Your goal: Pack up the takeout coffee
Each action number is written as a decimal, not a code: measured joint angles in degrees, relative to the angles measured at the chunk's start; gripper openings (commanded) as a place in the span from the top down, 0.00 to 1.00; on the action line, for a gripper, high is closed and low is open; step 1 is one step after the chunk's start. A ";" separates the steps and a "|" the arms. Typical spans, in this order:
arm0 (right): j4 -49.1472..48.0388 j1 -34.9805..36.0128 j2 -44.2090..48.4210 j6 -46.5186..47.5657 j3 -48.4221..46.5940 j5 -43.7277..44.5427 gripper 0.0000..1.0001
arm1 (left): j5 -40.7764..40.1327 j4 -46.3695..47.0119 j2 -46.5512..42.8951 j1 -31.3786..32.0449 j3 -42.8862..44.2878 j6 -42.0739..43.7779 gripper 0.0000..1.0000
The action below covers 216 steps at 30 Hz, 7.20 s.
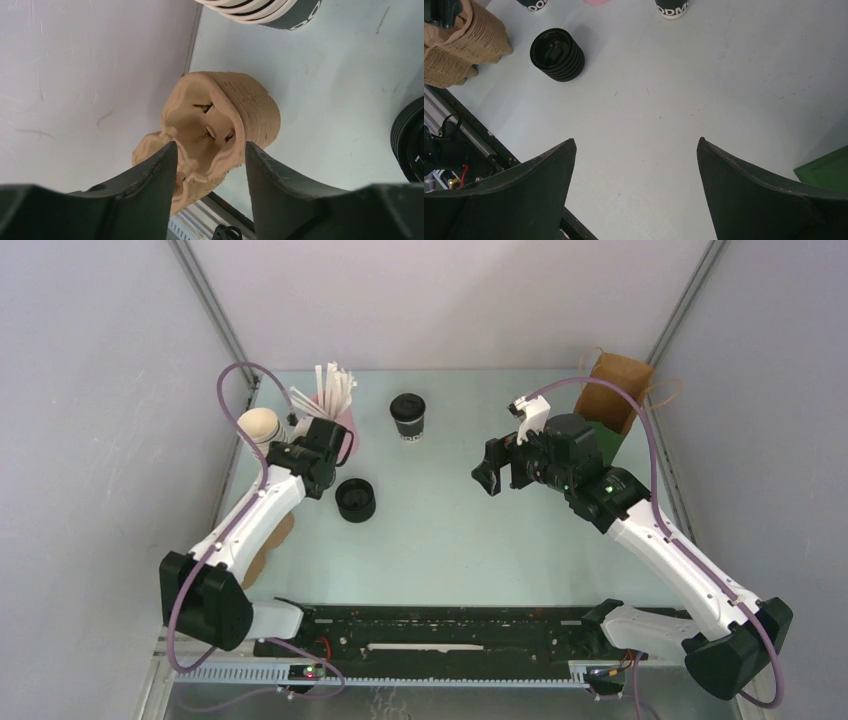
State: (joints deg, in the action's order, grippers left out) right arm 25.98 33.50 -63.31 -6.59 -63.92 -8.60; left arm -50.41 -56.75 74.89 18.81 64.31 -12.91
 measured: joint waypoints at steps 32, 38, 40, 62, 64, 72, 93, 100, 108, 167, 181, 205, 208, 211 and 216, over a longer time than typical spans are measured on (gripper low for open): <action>-0.63 1.05 -0.35 -0.20 0.13 -0.72 0.00 | 1.11 7.76 4.50 -3.48 -6.45 -0.68 0.62; -0.63 1.11 -0.63 -0.20 0.13 -0.70 0.00 | 0.87 7.74 3.96 -3.48 -6.47 -1.18 0.66; -0.61 1.16 -0.63 -0.20 0.13 -0.70 0.00 | 0.83 7.72 3.98 -3.48 -6.47 -1.25 0.65; -0.63 1.16 -0.70 -0.20 0.13 -0.76 0.00 | -1.46 6.56 5.73 -3.45 -6.47 -3.67 0.69; -0.66 1.16 -0.81 -0.20 0.13 -0.76 0.00 | -1.73 6.51 5.73 -3.45 -6.47 -3.74 0.67; -0.66 1.16 -0.96 -0.20 0.13 -0.74 0.00 | -1.99 6.54 6.97 -3.45 -6.47 -3.89 0.80; -0.70 2.54 -1.33 -0.17 0.13 -0.68 0.00 | -3.41 2.84 -5.27 -3.48 -6.47 -5.70 1.00; -0.79 2.49 -2.43 -0.17 0.13 -0.66 0.00 | -3.50 0.13 -9.49 -3.48 -6.32 -6.73 1.00; -0.98 2.49 -2.62 -0.17 0.13 -0.66 0.00 | -3.80 -4.48 -11.67 -2.93 -1.81 -6.56 1.00; -25.46 23.61 -66.16 -29.29 -45.05 -10.32 0.35 | -1.64 -1.68 -18.10 5.05 -1.29 -10.01 1.00; -24.65 24.22 -68.19 -25.16 -46.56 -9.44 0.68 | -4.44 -10.86 -13.68 13.22 7.91 -10.19 1.00; -17.75 27.36 -68.19 -23.28 -48.06 4.83 0.98 | -0.90 -3.58 -18.84 10.05 -0.72 -8.20 0.76; -17.59 27.78 -68.19 -25.18 -47.74 6.32 0.98 | 1.77 -3.34 -16.94 9.99 -0.61 -8.17 0.53; -17.51 27.67 -68.19 -26.38 -47.19 6.25 0.98 | 4.31 -4.22 -16.68 9.92 0.17 -8.79 0.32; -18.97 26.99 -68.17 -27.15 -45.75 4.46 0.97 | 7.48 -6.27 -19.67 9.20 3.50 -11.19 0.26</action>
State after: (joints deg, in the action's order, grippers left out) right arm 7.01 60.49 -131.48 -33.74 -109.67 -4.14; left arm -42.94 -63.02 55.22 28.01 67.81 -24.10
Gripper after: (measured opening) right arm 0.255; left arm 0.727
